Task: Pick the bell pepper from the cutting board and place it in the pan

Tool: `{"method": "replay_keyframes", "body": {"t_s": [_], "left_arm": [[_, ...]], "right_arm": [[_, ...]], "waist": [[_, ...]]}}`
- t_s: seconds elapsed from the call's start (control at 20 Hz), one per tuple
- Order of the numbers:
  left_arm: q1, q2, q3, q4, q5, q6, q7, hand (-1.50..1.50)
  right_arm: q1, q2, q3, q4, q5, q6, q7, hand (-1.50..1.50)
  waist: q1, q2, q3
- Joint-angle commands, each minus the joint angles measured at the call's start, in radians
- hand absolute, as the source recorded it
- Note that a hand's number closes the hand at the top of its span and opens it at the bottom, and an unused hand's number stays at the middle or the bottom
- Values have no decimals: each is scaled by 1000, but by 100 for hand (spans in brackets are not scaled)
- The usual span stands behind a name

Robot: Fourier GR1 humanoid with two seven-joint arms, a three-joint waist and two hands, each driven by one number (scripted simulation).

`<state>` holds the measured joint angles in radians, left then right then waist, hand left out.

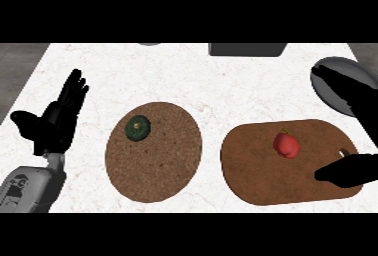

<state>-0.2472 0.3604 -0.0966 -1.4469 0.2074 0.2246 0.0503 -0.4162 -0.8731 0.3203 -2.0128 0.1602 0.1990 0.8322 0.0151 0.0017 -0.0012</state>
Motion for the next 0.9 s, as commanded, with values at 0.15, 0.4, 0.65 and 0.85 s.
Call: {"method": "replay_keyframes", "body": {"t_s": [0.15, 0.4, 0.65, 0.85], "left_arm": [[11, -29, 26, 9, -20, -25, -5, 0], [-39, -54, 43, 29, -42, -18, 18, 0], [44, -79, 53, 50, -66, -41, -75, 0], [45, -45, 81, -39, -72, -58, 18, 0]], "right_arm": [[-32, 163, 70, -4, 94, 88, 160, -150], [-70, 224, 35, 121, 144, 154, 154, -150], [45, 254, 30, 166, 298, 91, 67, -150], [68, 281, -15, 244, 320, 135, -15, -150]], "waist": [[-13, -3, 0], [-13, -1, 1], [-14, -1, 1], [-12, -2, 1]]}}
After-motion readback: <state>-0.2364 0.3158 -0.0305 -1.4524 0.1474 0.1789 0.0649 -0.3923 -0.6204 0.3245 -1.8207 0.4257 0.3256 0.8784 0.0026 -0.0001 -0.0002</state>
